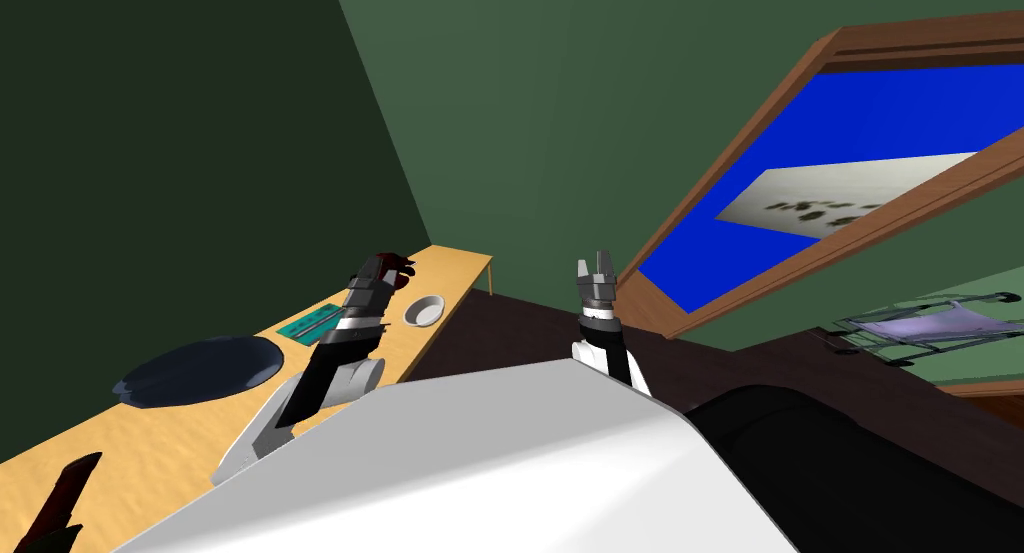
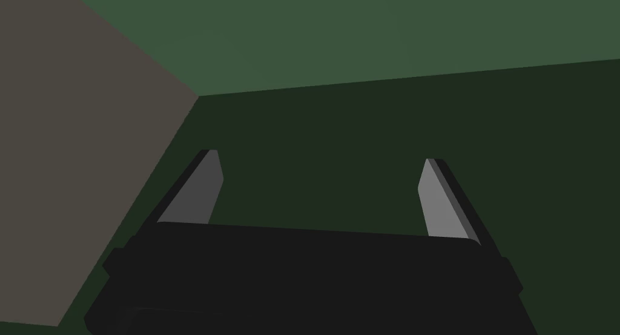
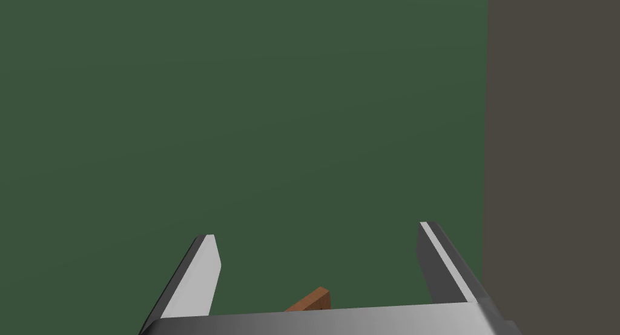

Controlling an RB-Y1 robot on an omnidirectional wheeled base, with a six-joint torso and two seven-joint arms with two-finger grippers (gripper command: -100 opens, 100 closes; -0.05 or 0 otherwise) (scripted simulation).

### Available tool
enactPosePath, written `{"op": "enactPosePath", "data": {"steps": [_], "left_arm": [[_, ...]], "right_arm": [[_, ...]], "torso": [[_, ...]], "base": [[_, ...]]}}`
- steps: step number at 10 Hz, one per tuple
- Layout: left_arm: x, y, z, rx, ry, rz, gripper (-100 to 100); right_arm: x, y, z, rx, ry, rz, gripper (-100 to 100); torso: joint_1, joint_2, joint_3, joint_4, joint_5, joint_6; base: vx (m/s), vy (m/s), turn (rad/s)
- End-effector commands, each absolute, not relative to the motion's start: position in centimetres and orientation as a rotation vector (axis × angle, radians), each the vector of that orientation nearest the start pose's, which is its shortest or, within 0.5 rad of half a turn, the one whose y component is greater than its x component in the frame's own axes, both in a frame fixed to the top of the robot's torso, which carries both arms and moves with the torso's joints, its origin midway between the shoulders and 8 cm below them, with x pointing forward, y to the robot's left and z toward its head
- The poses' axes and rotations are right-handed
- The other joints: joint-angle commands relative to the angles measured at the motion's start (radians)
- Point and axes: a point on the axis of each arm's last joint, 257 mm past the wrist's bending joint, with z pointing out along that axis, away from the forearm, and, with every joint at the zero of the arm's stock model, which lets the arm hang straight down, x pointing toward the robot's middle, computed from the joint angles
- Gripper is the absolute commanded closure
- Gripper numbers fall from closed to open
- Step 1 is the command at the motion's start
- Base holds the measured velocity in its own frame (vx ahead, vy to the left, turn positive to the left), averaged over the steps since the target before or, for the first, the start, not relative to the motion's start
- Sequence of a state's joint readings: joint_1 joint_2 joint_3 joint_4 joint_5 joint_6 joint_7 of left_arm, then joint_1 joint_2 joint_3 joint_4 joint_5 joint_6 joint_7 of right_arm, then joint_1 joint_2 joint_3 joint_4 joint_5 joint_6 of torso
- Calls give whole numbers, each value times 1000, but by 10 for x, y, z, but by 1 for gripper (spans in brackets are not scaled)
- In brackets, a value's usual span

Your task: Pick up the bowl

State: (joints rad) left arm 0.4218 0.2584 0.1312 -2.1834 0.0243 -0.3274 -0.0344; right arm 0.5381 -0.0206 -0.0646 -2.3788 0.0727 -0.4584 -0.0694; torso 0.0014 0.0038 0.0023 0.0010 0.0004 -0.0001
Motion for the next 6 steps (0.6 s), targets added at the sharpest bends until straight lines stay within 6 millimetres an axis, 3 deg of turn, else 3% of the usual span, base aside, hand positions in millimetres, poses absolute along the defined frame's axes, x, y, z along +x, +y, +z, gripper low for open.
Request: {"op": "enactPosePath", "data": {"steps": [1, 6], "left_arm": [[401, 326, -24, -628, 954, -1067, -100], [428, 353, -58, -716, 1060, -975, -100]], "right_arm": [[327, -289, 49, 596, 638, 1247, 0], [327, -289, 49, 596, 638, 1247, 0]], "torso": [[0, 0, 0, 0, 0, 0], [1, -1, 0, 0, 0, 0]], "base": [[-59, 20, -27], [-52, 19, -26]]}}
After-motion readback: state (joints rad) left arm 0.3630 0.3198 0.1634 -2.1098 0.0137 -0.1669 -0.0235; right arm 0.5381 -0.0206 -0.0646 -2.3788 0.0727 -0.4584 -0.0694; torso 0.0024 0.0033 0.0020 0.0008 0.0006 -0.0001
